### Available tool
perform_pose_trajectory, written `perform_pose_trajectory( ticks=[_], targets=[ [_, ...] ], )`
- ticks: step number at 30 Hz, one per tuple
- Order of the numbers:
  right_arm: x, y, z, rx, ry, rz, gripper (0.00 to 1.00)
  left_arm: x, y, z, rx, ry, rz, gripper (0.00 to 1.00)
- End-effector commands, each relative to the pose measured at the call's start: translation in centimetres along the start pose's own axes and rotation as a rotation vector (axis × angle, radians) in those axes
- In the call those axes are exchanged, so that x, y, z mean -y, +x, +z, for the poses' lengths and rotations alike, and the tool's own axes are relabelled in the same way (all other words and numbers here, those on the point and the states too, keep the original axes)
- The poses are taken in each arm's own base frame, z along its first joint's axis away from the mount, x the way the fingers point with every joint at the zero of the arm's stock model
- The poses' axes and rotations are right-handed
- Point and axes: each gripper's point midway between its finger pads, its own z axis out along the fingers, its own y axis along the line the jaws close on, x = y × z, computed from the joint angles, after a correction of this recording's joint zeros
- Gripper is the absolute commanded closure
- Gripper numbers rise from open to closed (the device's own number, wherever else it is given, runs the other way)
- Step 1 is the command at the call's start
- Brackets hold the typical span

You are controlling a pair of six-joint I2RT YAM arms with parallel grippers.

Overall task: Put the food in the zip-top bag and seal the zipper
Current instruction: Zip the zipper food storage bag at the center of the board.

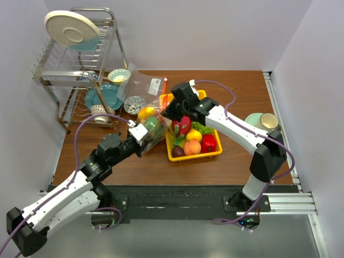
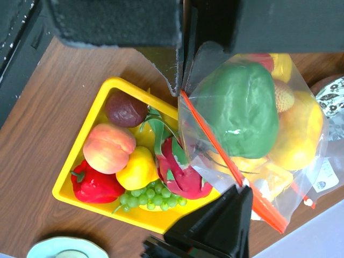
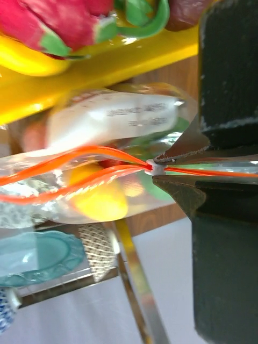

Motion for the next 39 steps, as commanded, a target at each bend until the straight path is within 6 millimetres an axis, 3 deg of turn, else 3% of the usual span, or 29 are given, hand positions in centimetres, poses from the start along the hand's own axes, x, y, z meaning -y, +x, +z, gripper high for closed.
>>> perform_pose_trajectory(
  ticks=[1, 11, 23, 33, 35, 36, 37, 39],
  targets=[
    [-0.8, -5.5, 0.3, 0.158, 0.001, 0.0, 0.96, 1.3, -2.8, -0.8, 0.07, 0.066, 0.007, 1.0],
    [-0.3, -9.8, 2.4, 0.222, 0.04, -0.009, 0.96, 1.3, -2.5, -1.1, 0.066, 0.062, -0.004, 1.0],
    [0.4, -13.3, 4.1, 0.269, 0.086, -0.016, 0.96, 0.9, -2.7, -1.5, 0.069, 0.035, -0.024, 1.0],
    [-2.1, -14.5, 3.5, 0.269, 0.016, -0.07, 0.92, 0.7, -3.5, -1.3, 0.093, 0.026, -0.034, 1.0],
    [-2.7, -14.7, 3.2, 0.272, 0.005, -0.093, 0.85, 0.6, -3.6, -1.2, 0.092, 0.016, -0.066, 0.92],
    [-3.0, -14.9, 2.8, 0.272, -0.008, -0.103, 0.75, 0.6, -3.9, -1.1, 0.096, 0.015, -0.071, 0.85],
    [-3.2, -14.9, 2.6, 0.273, -0.011, -0.112, 0.7, 0.5, -3.9, -1.1, 0.09, 0.007, -0.086, 0.71],
    [-3.5, -15.2, 1.7, 0.284, -0.024, -0.14, 0.54, 0.5, -4.4, -1.2, 0.088, 0.005, -0.097, 0.61]
  ],
)
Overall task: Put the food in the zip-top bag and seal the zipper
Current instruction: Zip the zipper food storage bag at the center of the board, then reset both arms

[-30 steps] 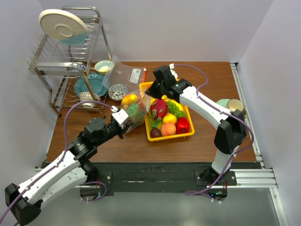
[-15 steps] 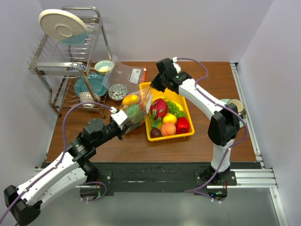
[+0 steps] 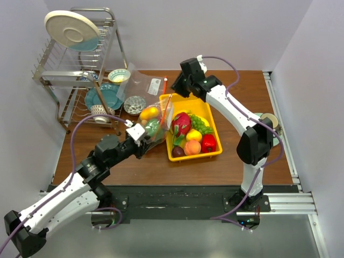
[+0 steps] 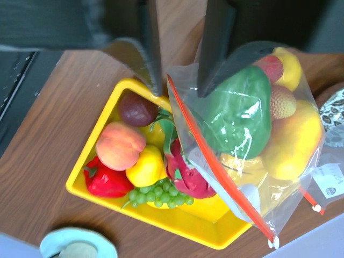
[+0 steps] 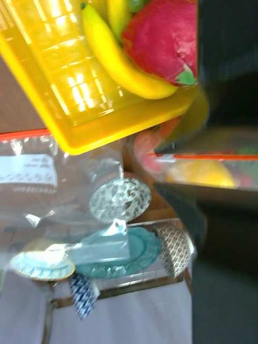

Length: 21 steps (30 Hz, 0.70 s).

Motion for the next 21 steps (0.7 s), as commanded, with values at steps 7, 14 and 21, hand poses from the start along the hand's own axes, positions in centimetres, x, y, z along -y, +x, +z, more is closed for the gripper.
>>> perform_pose_trajectory(
  ticks=[7, 14, 21],
  targets=[
    [-3.0, -5.6, -5.8, 0.17, -0.159, -0.21, 0.26, -0.1, -7.3, -1.6, 0.115, -0.022, -0.076, 0.27],
    [-2.0, -6.1, -12.1, 0.24, -0.24, -0.439, 0.12, -3.4, -12.3, -4.4, 0.167, -0.221, -0.139, 0.14],
    [1.2, -5.4, -19.6, 0.335, -0.322, -0.6, 0.06, -5.2, -12.9, -6.6, 0.235, -0.322, -0.08, 0.09]
  ],
)
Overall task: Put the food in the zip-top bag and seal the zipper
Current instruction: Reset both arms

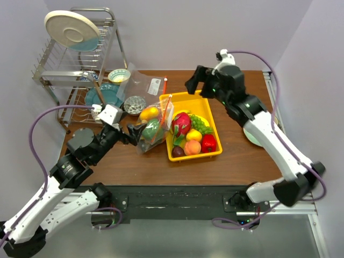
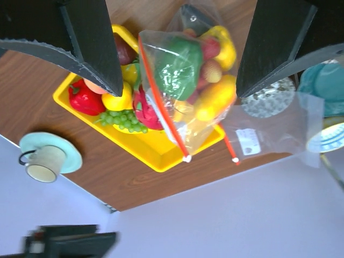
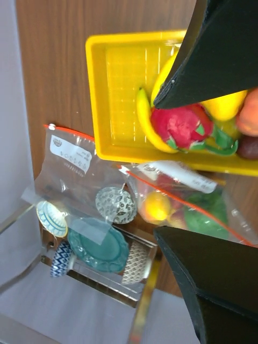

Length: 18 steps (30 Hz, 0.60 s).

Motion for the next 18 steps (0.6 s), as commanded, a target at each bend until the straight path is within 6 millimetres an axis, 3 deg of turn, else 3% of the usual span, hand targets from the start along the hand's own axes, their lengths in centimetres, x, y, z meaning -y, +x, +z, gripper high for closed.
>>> perform_pose_trajectory(
  ticks=[1, 2, 4, 5, 7, 8, 10, 11, 18],
  targets=[
    [0.3, -0.5, -4.5, 0.076, -0.077, -0.16, 0.06, -1.9, -0.9, -1.1, 0.055, -0.091, 0.031, 0.09],
    [1.4, 1.2, -5.0, 0.049, -0.068, -0.185, 0.06, -2.0, -0.5, -1.4, 0.064, -0.096, 0.029, 0.08],
    [2.2, 1.5, -7.8, 0.08, -0.069, -0.191, 0.06, -2.1, -0.5, -1.6, 0.091, -0.095, 0.028, 0.07],
    [3.6, 3.4, -7.9, 0.048, -0.044, -0.204, 0.06, -2.1, 0.3, -1.7, 0.089, -0.094, 0.033, 0.06],
    [4.9, 3.8, -10.3, 0.081, -0.022, -0.202, 0.06, -2.1, 0.8, -1.7, 0.101, -0.088, 0.046, 0.06],
    [6.0, 5.4, -10.5, 0.056, 0.001, -0.207, 0.06, -2.2, 1.5, -1.8, 0.094, -0.088, 0.054, 0.06],
    [6.9, 5.6, -12.6, 0.089, 0.009, -0.204, 0.06, -2.2, 2.1, -1.9, 0.085, -0.084, 0.062, 0.05],
    [7.7, 6.8, -12.8, 0.075, 0.019, -0.214, 0.06, -2.2, 2.3, -2.1, 0.082, -0.083, 0.059, 0.04],
    [11.1, 8.6, -15.4, 0.142, 0.09, -0.235, 0.02, -1.9, 4.1, -3.1, 0.084, -0.057, 0.04, 0.02]
  ],
)
